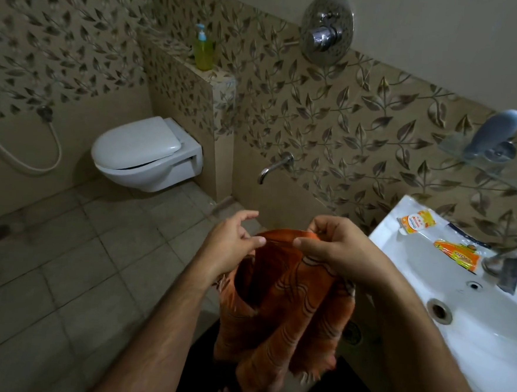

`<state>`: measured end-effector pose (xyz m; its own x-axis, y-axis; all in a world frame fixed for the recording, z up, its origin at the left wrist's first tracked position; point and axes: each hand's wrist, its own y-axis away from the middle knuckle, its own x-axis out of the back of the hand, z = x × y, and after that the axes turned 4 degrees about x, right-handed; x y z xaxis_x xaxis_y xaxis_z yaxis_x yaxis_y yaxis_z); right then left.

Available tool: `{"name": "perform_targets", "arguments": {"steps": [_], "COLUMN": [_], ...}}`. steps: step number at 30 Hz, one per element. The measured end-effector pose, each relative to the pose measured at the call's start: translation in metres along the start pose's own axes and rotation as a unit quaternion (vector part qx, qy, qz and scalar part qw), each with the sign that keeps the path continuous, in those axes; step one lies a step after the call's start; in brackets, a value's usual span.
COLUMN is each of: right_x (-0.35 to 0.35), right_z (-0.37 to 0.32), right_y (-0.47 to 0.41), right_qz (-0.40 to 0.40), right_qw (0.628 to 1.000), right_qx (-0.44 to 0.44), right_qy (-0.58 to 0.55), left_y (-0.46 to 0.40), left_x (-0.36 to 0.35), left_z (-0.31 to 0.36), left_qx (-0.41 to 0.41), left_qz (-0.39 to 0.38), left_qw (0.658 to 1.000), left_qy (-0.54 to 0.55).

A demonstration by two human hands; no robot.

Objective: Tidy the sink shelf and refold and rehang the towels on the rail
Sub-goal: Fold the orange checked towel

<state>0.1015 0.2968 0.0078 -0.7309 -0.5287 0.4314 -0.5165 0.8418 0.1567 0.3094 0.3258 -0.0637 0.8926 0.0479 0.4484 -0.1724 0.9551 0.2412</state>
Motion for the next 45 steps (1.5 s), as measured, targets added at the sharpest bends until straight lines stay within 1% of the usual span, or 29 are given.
{"name": "perform_targets", "arguments": {"steps": [2, 4, 5, 6, 8, 10, 11, 13, 14, 15, 17, 19, 22, 24, 26, 27, 29, 31, 33, 34, 35, 37, 39, 41, 43, 44, 45], "right_x": [-0.006, -0.011, -0.012, -0.013, -0.011, -0.008, -0.005, -0.001, 0.000, 0.001, 0.005, 0.010, 0.021, 0.025, 0.026, 0.025, 0.019, 0.012, 0.004, 0.000, -0.003, -0.006, -0.006, -0.003, 0.002, 0.006, 0.010], "right_z": [0.001, 0.001, 0.001, 0.000, -0.002, -0.002, -0.001, 0.001, 0.001, 0.002, 0.004, 0.005, 0.009, 0.011, 0.012, 0.012, 0.010, 0.010, 0.009, 0.007, 0.006, 0.003, 0.002, 0.003, 0.003, 0.002, 0.001], "right_y": [-0.001, 0.000, 0.000, 0.000, 0.000, 0.001, 0.003, 0.007, 0.010, 0.012, 0.014, 0.015, 0.019, 0.020, 0.017, 0.014, 0.007, 0.003, 0.001, 0.002, 0.002, 0.003, 0.003, 0.005, 0.009, 0.011, 0.013], "right_qz": [0.002, -0.003, -0.003, 0.001, 0.003, -0.029, -0.059, -0.147, -0.187, -0.208, -0.211, -0.214, -0.226, -0.185, -0.096, -0.058, -0.016, -0.010, -0.019, -0.023, -0.022, -0.020, -0.024, -0.045, -0.084, -0.102, -0.116], "right_qw": [1.000, 1.000, 1.000, 1.000, 0.999, 0.999, 0.997, 0.987, 0.979, 0.974, 0.972, 0.971, 0.969, 0.974, 0.986, 0.991, 0.997, 1.000, 1.000, 1.000, 1.000, 0.999, 0.999, 0.998, 0.995, 0.992, 0.989], "right_qx": [0.001, -0.002, -0.003, 0.000, 0.001, -0.008, -0.019, -0.051, -0.062, -0.069, -0.076, -0.063, -0.030, -0.024, -0.018, -0.009, 0.003, 0.000, -0.003, -0.001, 0.000, 0.012, 0.008, -0.019, -0.057, -0.072, -0.083], "right_qy": [0.001, -0.007, -0.011, -0.019, -0.038, -0.039, -0.039, -0.043, -0.047, -0.052, -0.068, -0.081, -0.097, -0.126, -0.136, -0.122, -0.073, -0.022, 0.000, 0.005, 0.011, 0.028, 0.033, 0.033, 0.011, -0.011, -0.030], "left_y": [0.007, 0.012, 0.013, 0.013, 0.009, 0.007, 0.005, 0.001, 0.000, 0.001, 0.002, 0.001, -0.004, -0.007, -0.007, -0.007, -0.004, 0.000, 0.005, 0.007, 0.008, 0.010, 0.008, 0.004, -0.001, -0.003, -0.003], "left_x": [0.000, -0.005, -0.008, -0.011, -0.016, -0.019, -0.020, -0.020, -0.019, -0.019, -0.020, -0.020, -0.012, -0.005, -0.008, -0.011, -0.015, -0.014, -0.012, -0.014, -0.016, -0.022, -0.027, -0.030, -0.030, -0.029, -0.029], "left_z": [0.003, 0.011, 0.015, 0.017, 0.019, 0.016, 0.014, 0.014, 0.017, 0.021, 0.026, 0.027, 0.021, 0.015, 0.012, 0.010, 0.004, 0.001, 0.003, 0.006, 0.009, 0.016, 0.016, 0.012, 0.009, 0.008, 0.010], "left_qx": [-0.045, -0.087, -0.102, -0.110, -0.114, -0.097, -0.092, -0.097, -0.094, -0.094, -0.093, -0.088, -0.045, -0.021, -0.011, -0.014, -0.033, -0.057, -0.085, -0.097, -0.107, -0.113, -0.107, -0.088, -0.081, -0.074, -0.066], "left_qz": [-0.091, -0.167, -0.184, -0.179, -0.131, -0.066, -0.025, 0.052, 0.074, 0.085, 0.094, 0.111, 0.148, 0.159, 0.125, 0.093, 0.003, -0.095, -0.183, -0.207, -0.216, -0.190, -0.135, -0.051, 0.049, 0.080, 0.095], "left_qw": [0.992, 0.971, 0.965, 0.965, 0.974, 0.984, 0.988, 0.992, 0.992, 0.991, 0.991, 0.990, 0.988, 0.987, 0.992, 0.995, 0.999, 0.990, 0.968, 0.959, 0.953, 0.958, 0.971, 0.986, 0.993, 0.993, 0.993], "left_qy": [0.077, 0.146, 0.157, 0.156, 0.144, 0.135, 0.120, 0.068, 0.048, 0.039, 0.029, 0.006, -0.025, -0.028, -0.023, -0.017, 0.016, 0.086, 0.149, 0.169, 0.182, 0.181, 0.163, 0.134, 0.067, 0.034, 0.014]}}
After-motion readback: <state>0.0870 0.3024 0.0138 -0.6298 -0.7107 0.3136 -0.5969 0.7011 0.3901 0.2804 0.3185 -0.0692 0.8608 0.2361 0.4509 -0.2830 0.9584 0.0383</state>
